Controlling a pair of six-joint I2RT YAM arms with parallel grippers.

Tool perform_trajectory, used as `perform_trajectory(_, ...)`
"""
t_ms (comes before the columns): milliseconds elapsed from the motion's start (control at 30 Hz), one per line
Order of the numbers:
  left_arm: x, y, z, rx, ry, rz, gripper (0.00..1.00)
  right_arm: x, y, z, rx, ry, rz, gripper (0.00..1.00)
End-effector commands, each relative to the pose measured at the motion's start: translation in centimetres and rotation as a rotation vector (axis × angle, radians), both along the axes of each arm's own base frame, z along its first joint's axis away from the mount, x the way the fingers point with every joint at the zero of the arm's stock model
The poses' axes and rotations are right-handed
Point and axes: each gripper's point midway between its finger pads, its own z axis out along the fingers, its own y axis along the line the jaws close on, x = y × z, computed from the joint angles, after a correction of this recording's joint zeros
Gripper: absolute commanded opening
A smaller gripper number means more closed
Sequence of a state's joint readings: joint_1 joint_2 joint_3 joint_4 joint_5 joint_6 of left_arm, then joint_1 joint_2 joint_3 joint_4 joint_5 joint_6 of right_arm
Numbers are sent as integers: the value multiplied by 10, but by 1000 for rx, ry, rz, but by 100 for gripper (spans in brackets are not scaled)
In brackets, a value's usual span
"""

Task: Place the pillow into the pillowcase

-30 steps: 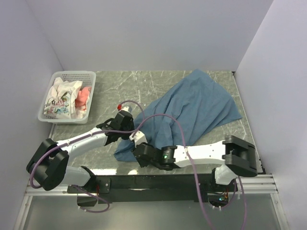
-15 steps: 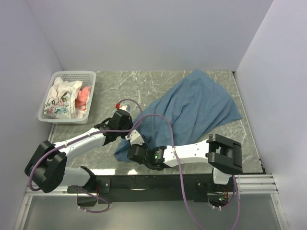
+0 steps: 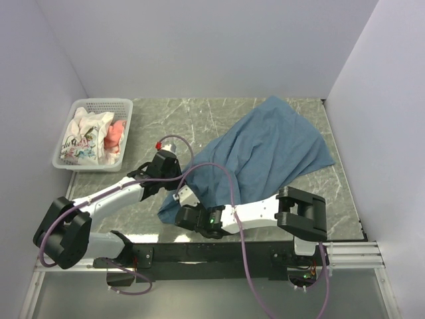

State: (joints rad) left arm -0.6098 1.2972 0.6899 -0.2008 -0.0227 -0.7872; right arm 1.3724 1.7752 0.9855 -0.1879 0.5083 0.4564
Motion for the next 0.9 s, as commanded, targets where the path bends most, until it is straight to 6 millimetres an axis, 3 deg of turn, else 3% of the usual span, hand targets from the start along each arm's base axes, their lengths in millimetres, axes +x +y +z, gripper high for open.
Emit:
perform_trajectory(0,19,13,28,-43,-74,97,1,-16,12,21,0,-23,31,9)
perform_trajectory(33,23,21,32,-44,-73,139,1,-28,5,22,-57,-19,66,3)
perform_trajectory(67,30,29,44,-63,-101,176,1,-34,12,35,-56,-24,89,2)
perform_trajectory(133,50,64,58,-96,-123,308,1,-51,0,43,-142,-16,134,0)
perform_trajectory(167,58,76,73,-128,-158,352,1,-68,5,52,-144,-13,183,0)
perform_trajectory(200,70,104,79,-160,-166,448,1,-77,-5,52,-199,1,208,0)
perform_trajectory(233,75,116,82,-173,-176,491,1,-86,-7,52,-214,14,229,0)
perform_trajectory(267,85,142,89,-182,-196,572,1,-101,-7,53,-226,23,267,0)
perform_trajectory(367,101,175,92,-215,-202,687,1,-128,-20,40,-293,78,328,0)
perform_trajectory(567,127,204,81,-224,-171,769,1,-155,-25,11,-433,109,425,3)
perform_trajectory(667,136,207,77,-193,-163,759,1,-159,-19,12,-455,86,445,16)
perform_trajectory(700,137,207,77,-187,-164,748,1,-156,-16,15,-454,60,436,30)
perform_trajectory(767,140,203,79,-195,-172,717,1,-157,-2,33,-391,50,437,39)
perform_trajectory(800,140,203,79,-188,-174,711,1,-158,7,44,-338,44,438,48)
perform_trajectory(867,138,203,82,-182,-184,704,1,-156,24,84,-197,35,418,56)
